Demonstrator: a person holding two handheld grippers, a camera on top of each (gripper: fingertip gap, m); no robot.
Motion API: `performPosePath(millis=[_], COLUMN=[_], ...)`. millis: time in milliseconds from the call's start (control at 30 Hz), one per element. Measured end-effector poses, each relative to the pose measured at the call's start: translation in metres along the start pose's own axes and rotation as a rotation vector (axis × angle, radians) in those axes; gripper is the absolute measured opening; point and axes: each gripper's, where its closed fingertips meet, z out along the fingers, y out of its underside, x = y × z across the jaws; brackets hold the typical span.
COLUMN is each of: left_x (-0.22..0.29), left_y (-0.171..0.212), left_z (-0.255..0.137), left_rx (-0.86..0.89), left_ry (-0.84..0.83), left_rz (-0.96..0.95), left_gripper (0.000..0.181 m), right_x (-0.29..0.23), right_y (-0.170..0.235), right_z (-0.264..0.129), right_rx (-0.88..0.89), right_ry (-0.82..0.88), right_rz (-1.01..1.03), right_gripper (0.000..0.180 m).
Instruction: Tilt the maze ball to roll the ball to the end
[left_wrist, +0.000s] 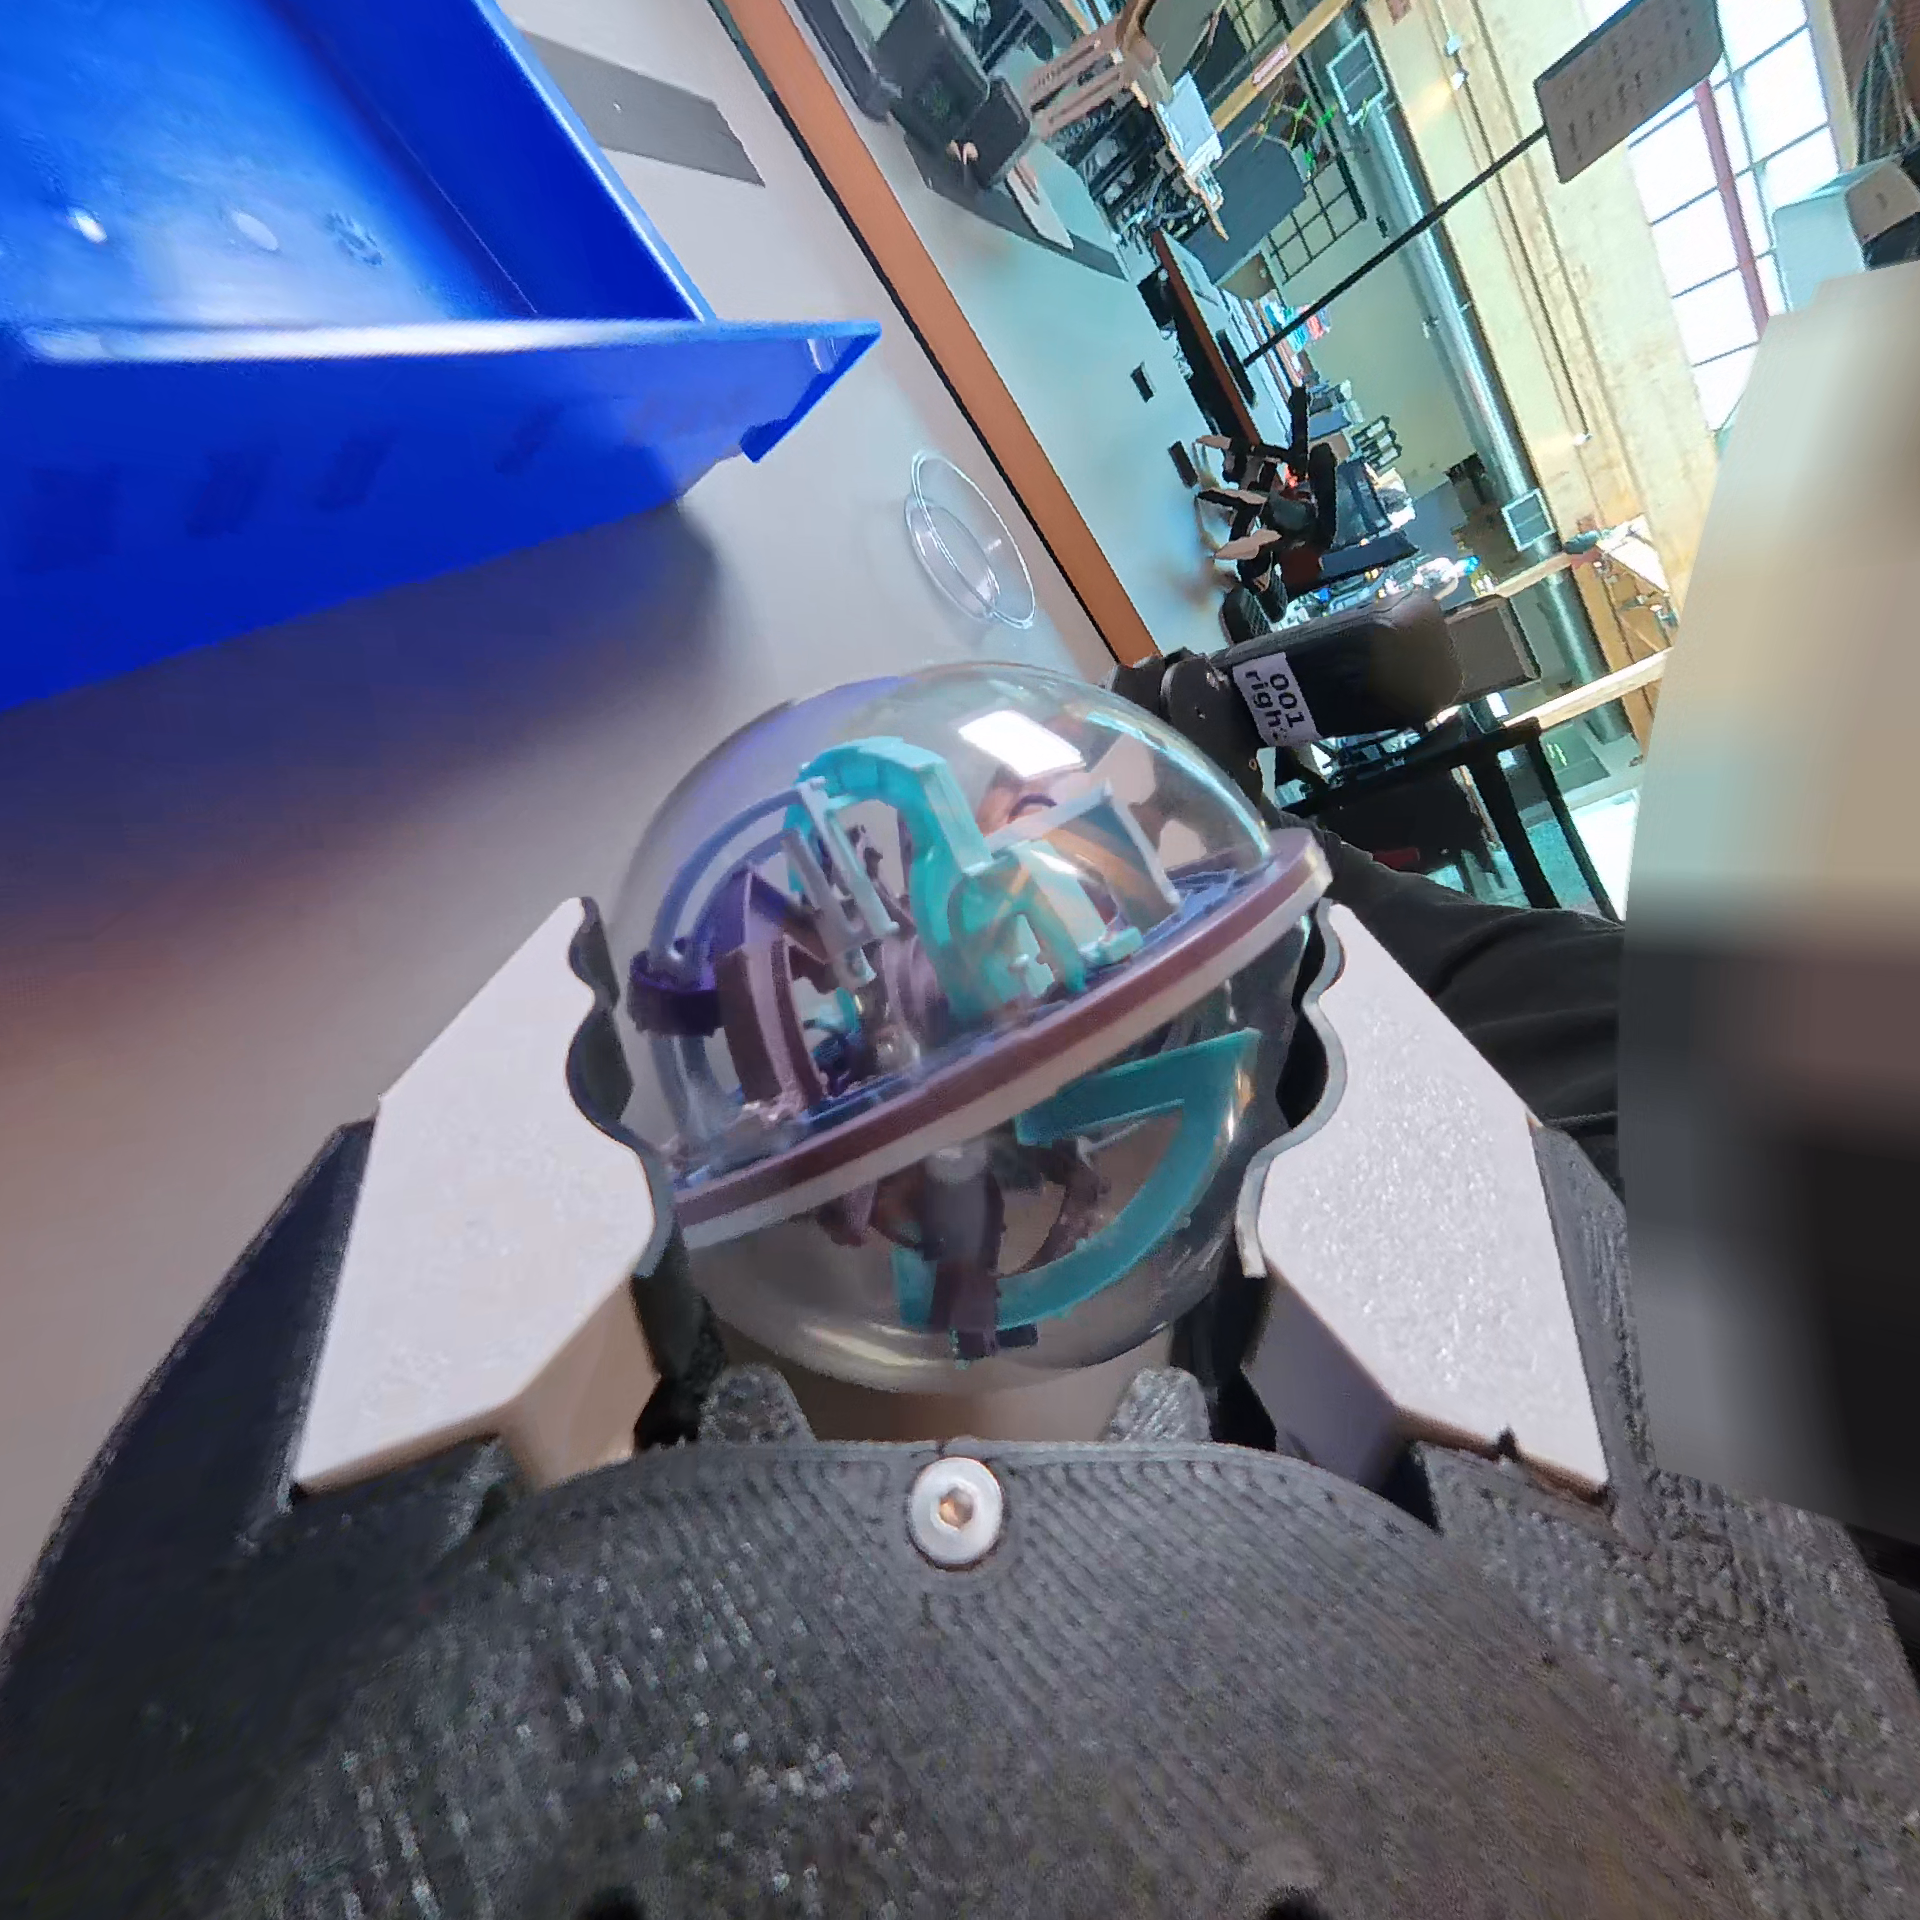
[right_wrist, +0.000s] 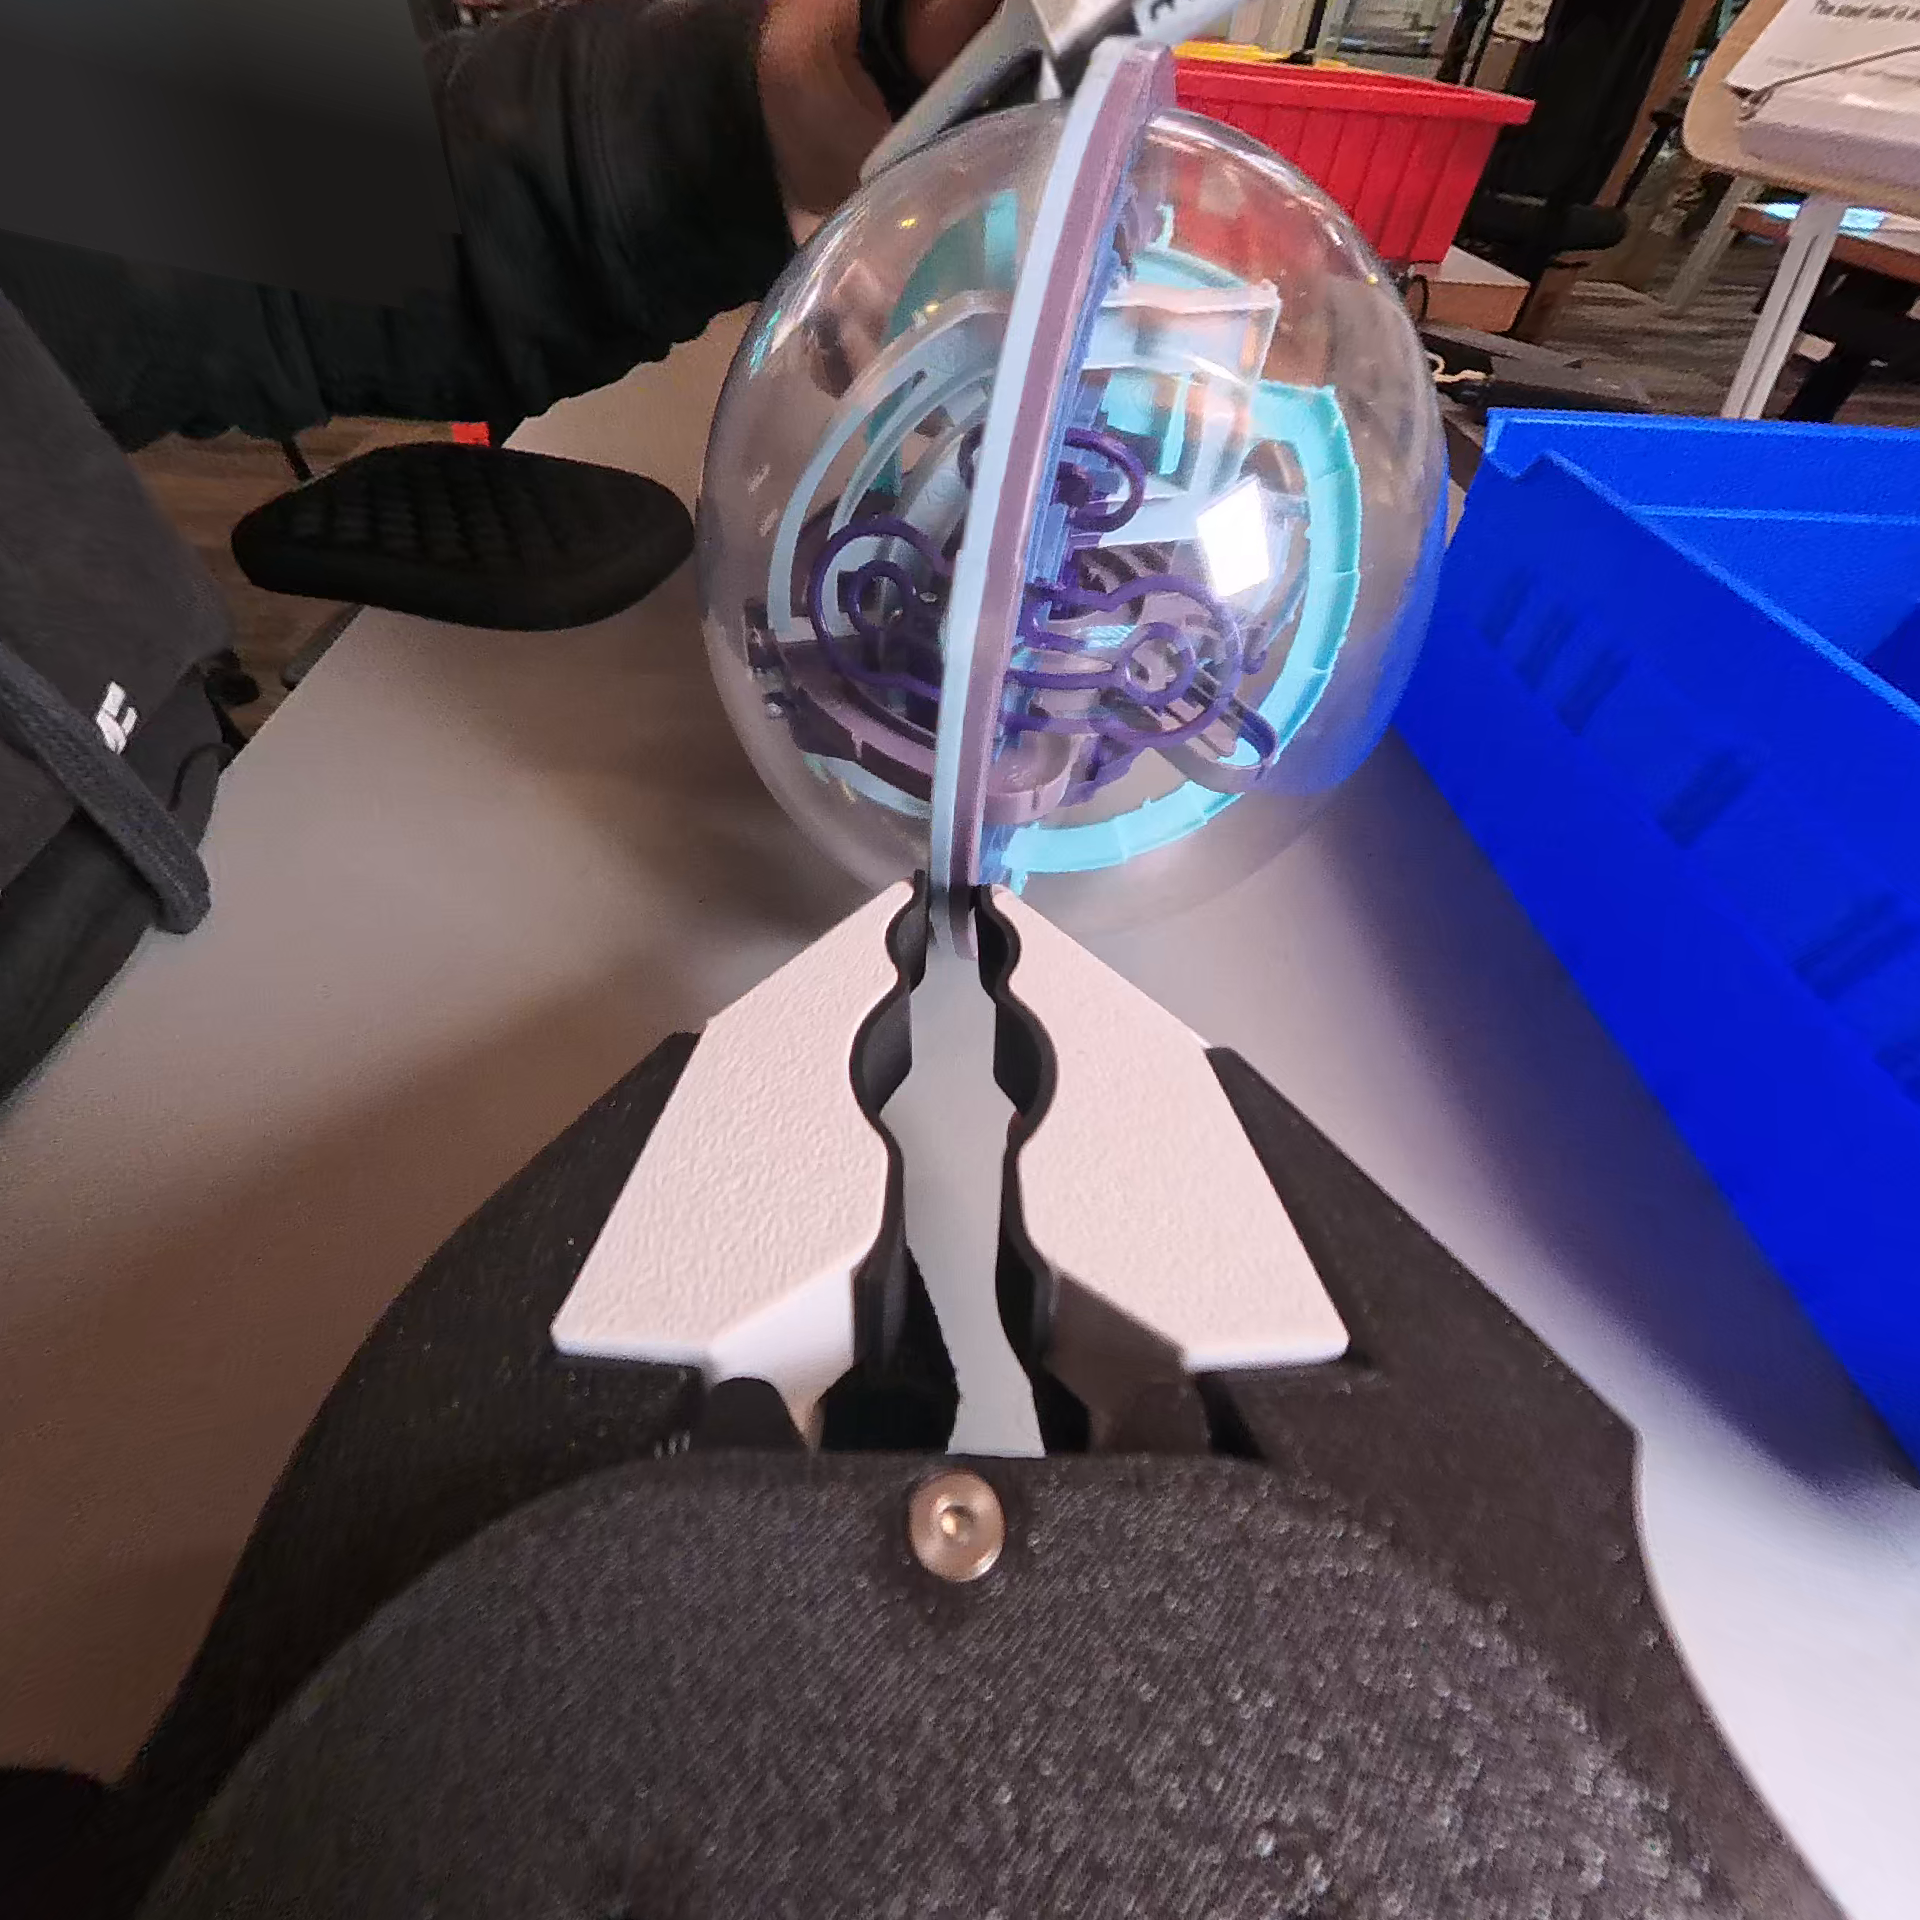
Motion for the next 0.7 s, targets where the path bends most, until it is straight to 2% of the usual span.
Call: performPosePath(millis=[200,333,433,500,700], left_x=[0.028,0.037,0.025,0.014,0.007], left_y=[-0.02,0.005,0.02,0.024,0.025], left_z=[-0.026,-0.023,-0.014,-0.011,-0.005], left_rx=[0.154,0.101,0.048,0.029,0.003], left_ry=[-0.084,-0.256,-0.359,-0.388,-0.322], left_rz=[0.193,0.39,0.495,0.503,0.483], left_gripper=[0.138,0.144,0.149,0.151,0.149], right_x=[0.005,0.007,0.004,-0.002,-0.025], right_y=[-0.001,-0.002,-0.009,-0.018,-0.026], right_z=[-0.001,-0.001,0.0,0.001,0.006], right_rx=[0.008,0.01,0.02,0.031,0.016], right_ry=[0.014,0.008,0.008,-0.003,-0.03], right_rz=[0.065,0.12,0.146,0.153,0.152], right_gripper=[0.006,0.006,0.006,0.006,0.005])
